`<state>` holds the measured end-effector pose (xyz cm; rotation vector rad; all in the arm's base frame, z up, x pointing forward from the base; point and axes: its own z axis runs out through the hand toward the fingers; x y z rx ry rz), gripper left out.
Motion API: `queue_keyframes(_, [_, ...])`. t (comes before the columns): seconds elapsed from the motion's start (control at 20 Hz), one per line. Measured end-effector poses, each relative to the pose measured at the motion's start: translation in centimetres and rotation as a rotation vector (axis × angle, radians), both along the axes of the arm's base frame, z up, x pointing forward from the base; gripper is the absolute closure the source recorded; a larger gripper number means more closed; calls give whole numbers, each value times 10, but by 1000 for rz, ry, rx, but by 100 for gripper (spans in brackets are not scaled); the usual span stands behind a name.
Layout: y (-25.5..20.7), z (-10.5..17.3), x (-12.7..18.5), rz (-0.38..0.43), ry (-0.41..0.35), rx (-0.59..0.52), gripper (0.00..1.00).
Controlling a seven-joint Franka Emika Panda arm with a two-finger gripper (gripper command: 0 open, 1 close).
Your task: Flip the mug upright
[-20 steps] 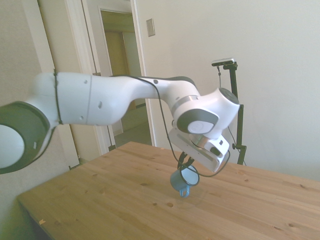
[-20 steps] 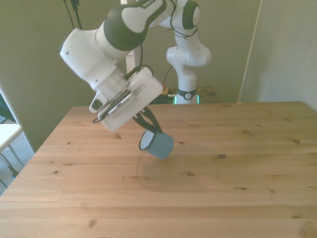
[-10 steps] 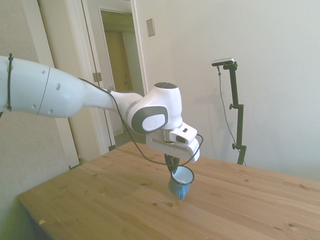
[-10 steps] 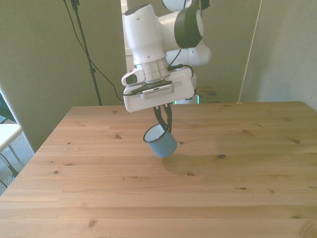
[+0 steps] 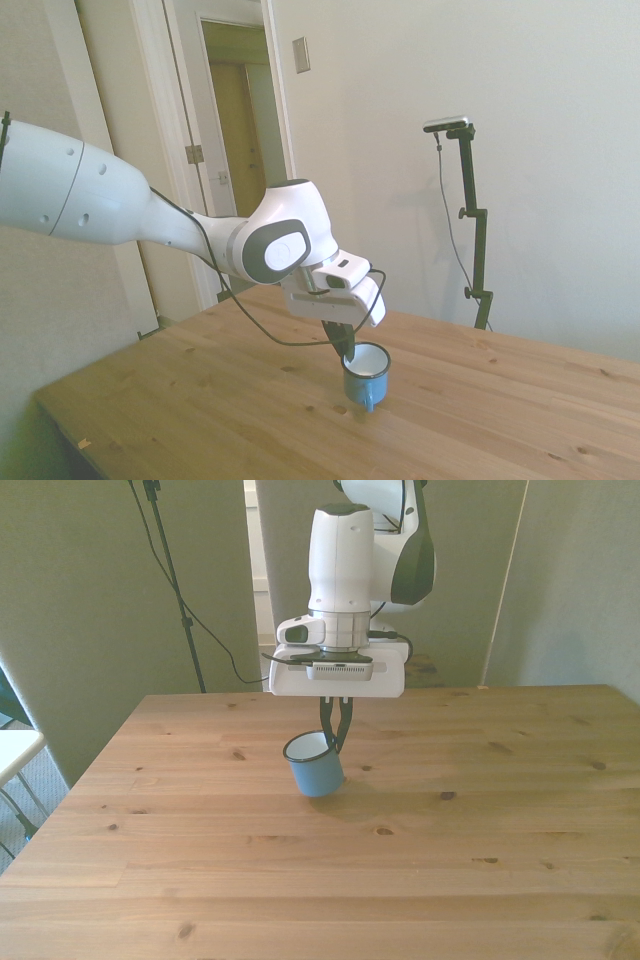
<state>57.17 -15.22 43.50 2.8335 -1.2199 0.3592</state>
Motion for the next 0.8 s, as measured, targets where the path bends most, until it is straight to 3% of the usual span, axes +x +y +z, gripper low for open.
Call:
queue_keyframes(0.35, [-10,-25,23,-44,24,-31,100])
queue_keyframes(0.4, [-11,-27,26,-47,25,-33,0])
queue_keyframes(0.8, [-12,-30,28,-55,40,-30,0])
